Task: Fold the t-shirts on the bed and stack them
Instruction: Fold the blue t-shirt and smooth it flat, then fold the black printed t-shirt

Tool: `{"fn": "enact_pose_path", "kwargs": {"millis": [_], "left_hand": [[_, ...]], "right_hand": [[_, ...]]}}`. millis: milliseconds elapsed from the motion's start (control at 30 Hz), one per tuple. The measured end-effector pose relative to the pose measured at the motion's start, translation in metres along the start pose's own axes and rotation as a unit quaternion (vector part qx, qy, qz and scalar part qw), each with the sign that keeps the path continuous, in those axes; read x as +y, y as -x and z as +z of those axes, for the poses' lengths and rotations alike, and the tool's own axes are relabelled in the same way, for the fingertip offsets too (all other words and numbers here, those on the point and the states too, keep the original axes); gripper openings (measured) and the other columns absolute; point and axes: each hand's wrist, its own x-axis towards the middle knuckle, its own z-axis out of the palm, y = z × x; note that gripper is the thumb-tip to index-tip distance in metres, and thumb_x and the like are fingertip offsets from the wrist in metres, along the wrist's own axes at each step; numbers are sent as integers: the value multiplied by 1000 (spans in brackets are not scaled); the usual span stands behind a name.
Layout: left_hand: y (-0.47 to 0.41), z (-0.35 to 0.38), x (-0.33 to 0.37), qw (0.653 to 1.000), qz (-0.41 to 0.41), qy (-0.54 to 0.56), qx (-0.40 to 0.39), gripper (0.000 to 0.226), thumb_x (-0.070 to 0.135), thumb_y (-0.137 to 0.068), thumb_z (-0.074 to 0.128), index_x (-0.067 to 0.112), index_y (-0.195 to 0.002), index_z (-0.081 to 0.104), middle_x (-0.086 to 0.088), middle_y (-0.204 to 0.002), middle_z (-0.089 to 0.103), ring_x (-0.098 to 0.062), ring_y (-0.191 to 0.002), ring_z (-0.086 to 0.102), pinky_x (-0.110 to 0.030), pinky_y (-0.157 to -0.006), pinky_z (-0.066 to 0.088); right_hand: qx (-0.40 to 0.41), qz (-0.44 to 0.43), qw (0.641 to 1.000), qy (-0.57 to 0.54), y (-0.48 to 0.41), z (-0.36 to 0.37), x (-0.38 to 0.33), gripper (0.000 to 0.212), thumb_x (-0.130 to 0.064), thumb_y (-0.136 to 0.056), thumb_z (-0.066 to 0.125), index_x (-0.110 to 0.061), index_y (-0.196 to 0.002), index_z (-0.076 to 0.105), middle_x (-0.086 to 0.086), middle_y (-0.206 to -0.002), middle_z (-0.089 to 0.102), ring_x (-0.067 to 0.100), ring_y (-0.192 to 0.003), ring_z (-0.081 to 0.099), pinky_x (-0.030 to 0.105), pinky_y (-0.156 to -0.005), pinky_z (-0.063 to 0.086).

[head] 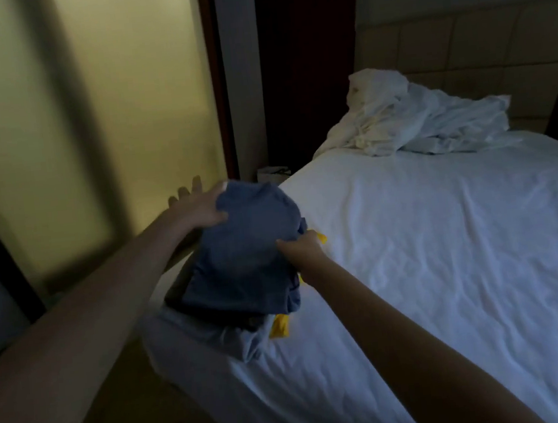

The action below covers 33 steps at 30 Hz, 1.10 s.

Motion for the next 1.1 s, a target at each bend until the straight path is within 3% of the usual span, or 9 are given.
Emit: {"fn": "enact_pose_path", "kwargs": {"millis": [67,200,267,367,533,633,733,867,1100], "left_hand": [[0,27,2,1000,-1,6,25,62,45,-98,36,30,-151,6,-6,-159,0,-37,-142,9,-46,-112,15],[10,119,7,1000,-2,30,-4,54,48,-101,17,35,-150,-1,0,-160,-5,-32,-146,-7,-54,-113,1],[18,149,5,999,-28,3,28,52,50,-100,12,43,-147,-9,2,-160,-10,-31,-145,-10,-57,-113,2],[18,157,5,997,-9,14,73,50,52,-99,10,49,-145,-9,5,-160,-8,-29,-146,-10,-57,-113,-1],[17,155,5,999,-16,8,37,50,54,-98,7,49,-145,-9,4,-160,-8,-29,-145,-11,-58,-113,-3],[24,141,14,1000,-27,13,1,51,53,-99,6,45,-147,-8,2,-159,-13,-32,-144,-15,-61,-110,-9],[35,123,27,995,-40,75,-42,51,49,-100,9,39,-150,1,-1,-160,-8,-34,-144,-15,-62,-110,-11],[65,116,51,993,27,117,-20,53,45,-101,22,25,-150,18,-4,-158,13,-33,-144,9,-55,-114,9],[101,125,147,975,163,150,7,41,34,-99,39,16,-134,49,-6,-141,47,-26,-128,43,-36,-104,36]], "right_hand": [[35,16,992,116,-4,11,9,77,-33,-81,60,-8,-143,21,15,-146,29,37,-131,35,45,-100,39],[4,-105,933,343,9,29,38,60,-42,-98,33,-24,-150,10,5,-158,1,29,-144,1,47,-115,6],[-57,-101,930,349,19,42,71,59,-45,-99,30,-28,-150,4,3,-158,-5,27,-145,-1,46,-116,6],[-50,-105,948,296,21,48,102,61,-45,-99,29,-30,-149,-3,1,-158,-8,21,-146,3,43,-116,14],[-75,-87,928,354,14,39,97,61,-52,-98,24,-34,-149,-4,0,-158,-9,22,-145,9,44,-114,19],[-101,-73,917,378,17,28,89,61,-53,-97,24,-33,-149,-2,0,-159,-5,25,-143,16,45,-112,21],[-101,-125,891,424,24,9,78,57,-47,-99,26,-26,-150,11,2,-156,16,27,-137,28,43,-109,30],[-73,-217,873,431,49,-31,69,41,-32,-100,36,-18,-139,39,4,-142,45,25,-127,43,37,-102,36],[11,-198,878,435,91,-132,72,33,-24,-97,45,-16,-127,56,4,-128,60,23,-119,54,30,-98,36]]}}
